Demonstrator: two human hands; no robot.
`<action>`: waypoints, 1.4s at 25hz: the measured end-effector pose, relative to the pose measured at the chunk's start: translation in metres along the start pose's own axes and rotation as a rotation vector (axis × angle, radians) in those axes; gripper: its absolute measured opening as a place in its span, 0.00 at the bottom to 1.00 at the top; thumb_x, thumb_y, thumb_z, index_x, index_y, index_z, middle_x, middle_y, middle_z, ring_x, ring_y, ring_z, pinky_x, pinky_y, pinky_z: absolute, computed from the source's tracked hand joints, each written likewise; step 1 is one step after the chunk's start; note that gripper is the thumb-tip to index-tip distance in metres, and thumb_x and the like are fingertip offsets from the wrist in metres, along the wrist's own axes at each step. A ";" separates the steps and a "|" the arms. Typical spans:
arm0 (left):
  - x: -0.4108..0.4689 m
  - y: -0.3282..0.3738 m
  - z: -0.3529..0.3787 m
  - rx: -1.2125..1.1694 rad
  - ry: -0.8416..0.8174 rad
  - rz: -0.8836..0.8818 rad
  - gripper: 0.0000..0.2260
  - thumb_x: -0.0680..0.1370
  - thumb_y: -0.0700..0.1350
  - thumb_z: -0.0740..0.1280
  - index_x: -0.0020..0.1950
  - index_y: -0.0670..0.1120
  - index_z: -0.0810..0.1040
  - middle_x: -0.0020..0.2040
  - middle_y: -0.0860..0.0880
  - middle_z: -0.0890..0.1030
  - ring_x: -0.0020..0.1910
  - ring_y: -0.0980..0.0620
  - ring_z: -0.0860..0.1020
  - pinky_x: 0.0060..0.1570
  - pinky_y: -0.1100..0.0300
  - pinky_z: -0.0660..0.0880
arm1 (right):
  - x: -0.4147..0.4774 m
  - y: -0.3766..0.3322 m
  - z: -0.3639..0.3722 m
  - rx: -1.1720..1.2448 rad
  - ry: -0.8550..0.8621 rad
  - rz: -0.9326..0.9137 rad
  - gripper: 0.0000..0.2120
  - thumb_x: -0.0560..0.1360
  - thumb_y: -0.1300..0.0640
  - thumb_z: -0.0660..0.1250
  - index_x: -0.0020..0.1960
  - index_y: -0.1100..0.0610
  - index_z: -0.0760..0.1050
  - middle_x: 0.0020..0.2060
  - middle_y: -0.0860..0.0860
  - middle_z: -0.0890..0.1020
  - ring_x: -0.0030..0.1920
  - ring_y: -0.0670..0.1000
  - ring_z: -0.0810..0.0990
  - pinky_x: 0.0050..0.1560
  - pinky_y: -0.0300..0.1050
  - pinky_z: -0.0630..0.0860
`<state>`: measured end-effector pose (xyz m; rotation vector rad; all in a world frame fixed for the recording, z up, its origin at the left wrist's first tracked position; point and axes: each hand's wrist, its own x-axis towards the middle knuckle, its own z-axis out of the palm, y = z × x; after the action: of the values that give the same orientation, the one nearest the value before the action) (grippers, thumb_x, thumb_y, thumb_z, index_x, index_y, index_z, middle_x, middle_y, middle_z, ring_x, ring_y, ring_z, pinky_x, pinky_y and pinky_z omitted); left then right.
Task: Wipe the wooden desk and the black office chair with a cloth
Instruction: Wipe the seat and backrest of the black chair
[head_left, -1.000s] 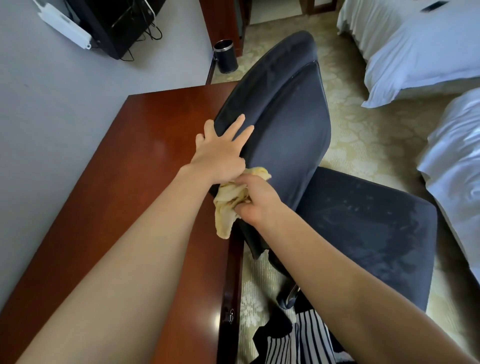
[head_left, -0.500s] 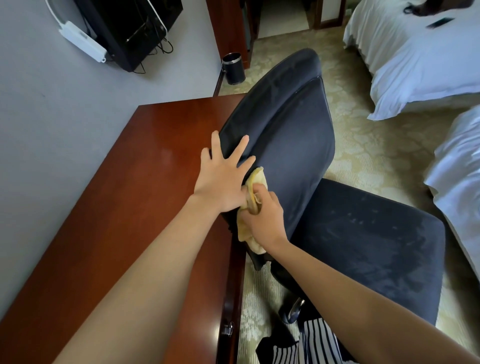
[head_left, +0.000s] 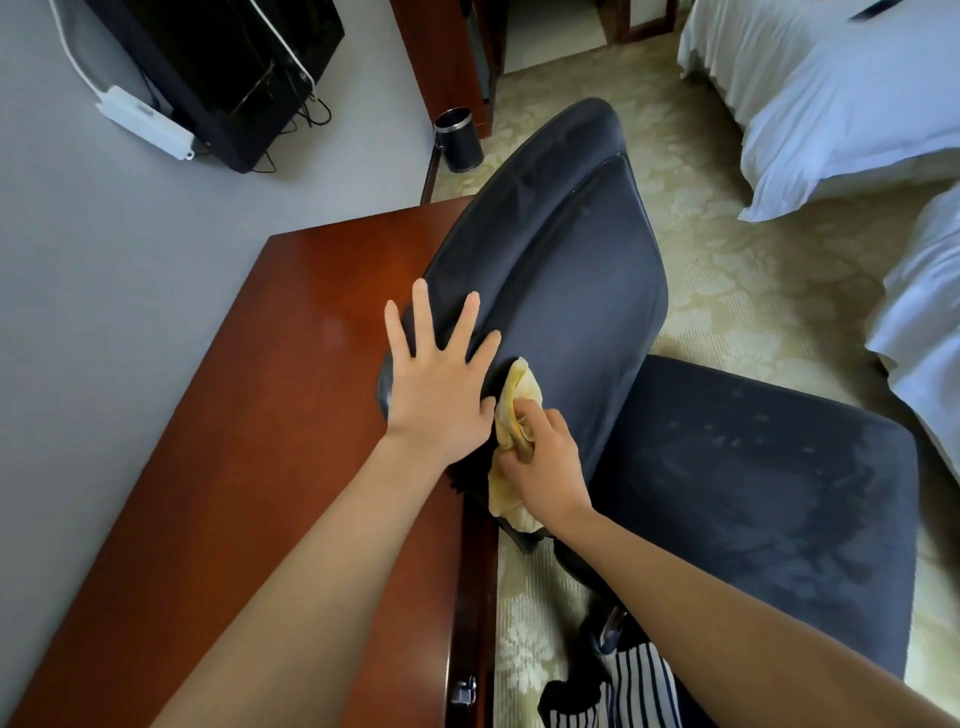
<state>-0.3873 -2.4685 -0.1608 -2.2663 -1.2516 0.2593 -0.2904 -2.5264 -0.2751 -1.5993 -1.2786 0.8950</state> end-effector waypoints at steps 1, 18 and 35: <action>0.006 0.004 -0.002 0.005 -0.004 0.026 0.30 0.77 0.61 0.57 0.77 0.53 0.55 0.78 0.44 0.47 0.74 0.31 0.40 0.65 0.30 0.35 | 0.003 0.005 -0.002 0.007 0.012 0.019 0.16 0.72 0.61 0.66 0.57 0.50 0.69 0.47 0.47 0.69 0.43 0.46 0.70 0.37 0.29 0.65; 0.227 0.164 0.031 0.035 -0.188 0.407 0.29 0.80 0.57 0.54 0.78 0.50 0.50 0.78 0.47 0.43 0.76 0.42 0.38 0.67 0.35 0.34 | 0.124 0.123 -0.057 0.336 0.218 0.374 0.18 0.69 0.64 0.64 0.55 0.49 0.72 0.43 0.47 0.73 0.43 0.47 0.72 0.40 0.34 0.68; 0.300 0.156 0.070 0.040 -0.024 0.367 0.30 0.80 0.52 0.41 0.75 0.39 0.32 0.76 0.42 0.35 0.75 0.47 0.34 0.71 0.51 0.32 | 0.274 0.106 -0.127 0.531 0.562 0.209 0.11 0.76 0.63 0.60 0.53 0.57 0.78 0.46 0.53 0.81 0.49 0.51 0.77 0.55 0.49 0.72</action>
<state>-0.1366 -2.2611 -0.2773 -2.4525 -0.8247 0.4411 -0.0793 -2.2922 -0.3317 -1.4178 -0.4398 0.7496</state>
